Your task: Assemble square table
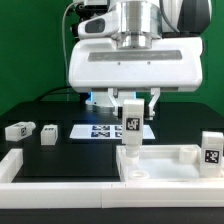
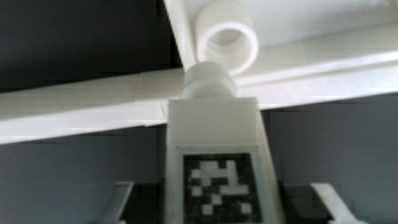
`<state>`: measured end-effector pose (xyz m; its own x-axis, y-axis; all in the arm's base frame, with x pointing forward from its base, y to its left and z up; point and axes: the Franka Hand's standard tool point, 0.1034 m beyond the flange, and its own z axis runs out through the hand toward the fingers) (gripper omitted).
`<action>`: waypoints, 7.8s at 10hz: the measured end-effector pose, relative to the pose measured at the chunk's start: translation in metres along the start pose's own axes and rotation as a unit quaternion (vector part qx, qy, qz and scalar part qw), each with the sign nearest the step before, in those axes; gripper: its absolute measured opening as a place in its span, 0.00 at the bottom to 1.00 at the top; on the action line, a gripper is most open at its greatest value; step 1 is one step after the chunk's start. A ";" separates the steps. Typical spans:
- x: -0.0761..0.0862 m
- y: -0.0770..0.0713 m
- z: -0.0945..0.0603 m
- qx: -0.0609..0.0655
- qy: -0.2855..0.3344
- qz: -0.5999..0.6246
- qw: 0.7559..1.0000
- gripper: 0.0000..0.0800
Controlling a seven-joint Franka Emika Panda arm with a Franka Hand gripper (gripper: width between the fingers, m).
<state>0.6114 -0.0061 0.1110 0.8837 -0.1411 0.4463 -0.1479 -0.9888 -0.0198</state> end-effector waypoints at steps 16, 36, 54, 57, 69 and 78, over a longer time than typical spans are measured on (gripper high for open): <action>-0.020 -0.008 0.034 -0.008 0.009 -0.015 1.000 0.37; -0.003 -0.001 0.044 0.013 -0.208 0.028 0.978 0.65; -0.015 -0.021 0.045 -0.043 -0.169 0.426 0.888 0.75; -0.015 -0.019 0.045 -0.025 -0.173 0.330 0.928 0.81; -0.012 -0.021 0.043 -0.074 -0.199 0.614 0.761 0.37; -0.009 -0.020 0.041 -0.016 -0.213 0.431 0.877 0.78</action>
Offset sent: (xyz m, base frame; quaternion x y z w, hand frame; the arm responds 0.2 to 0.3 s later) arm 0.0021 0.0163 -0.0198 0.0178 0.0185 0.0283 0.9993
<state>0.6244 0.0127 0.0711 0.5218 -0.8476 -0.0969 -0.8488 -0.5045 -0.1580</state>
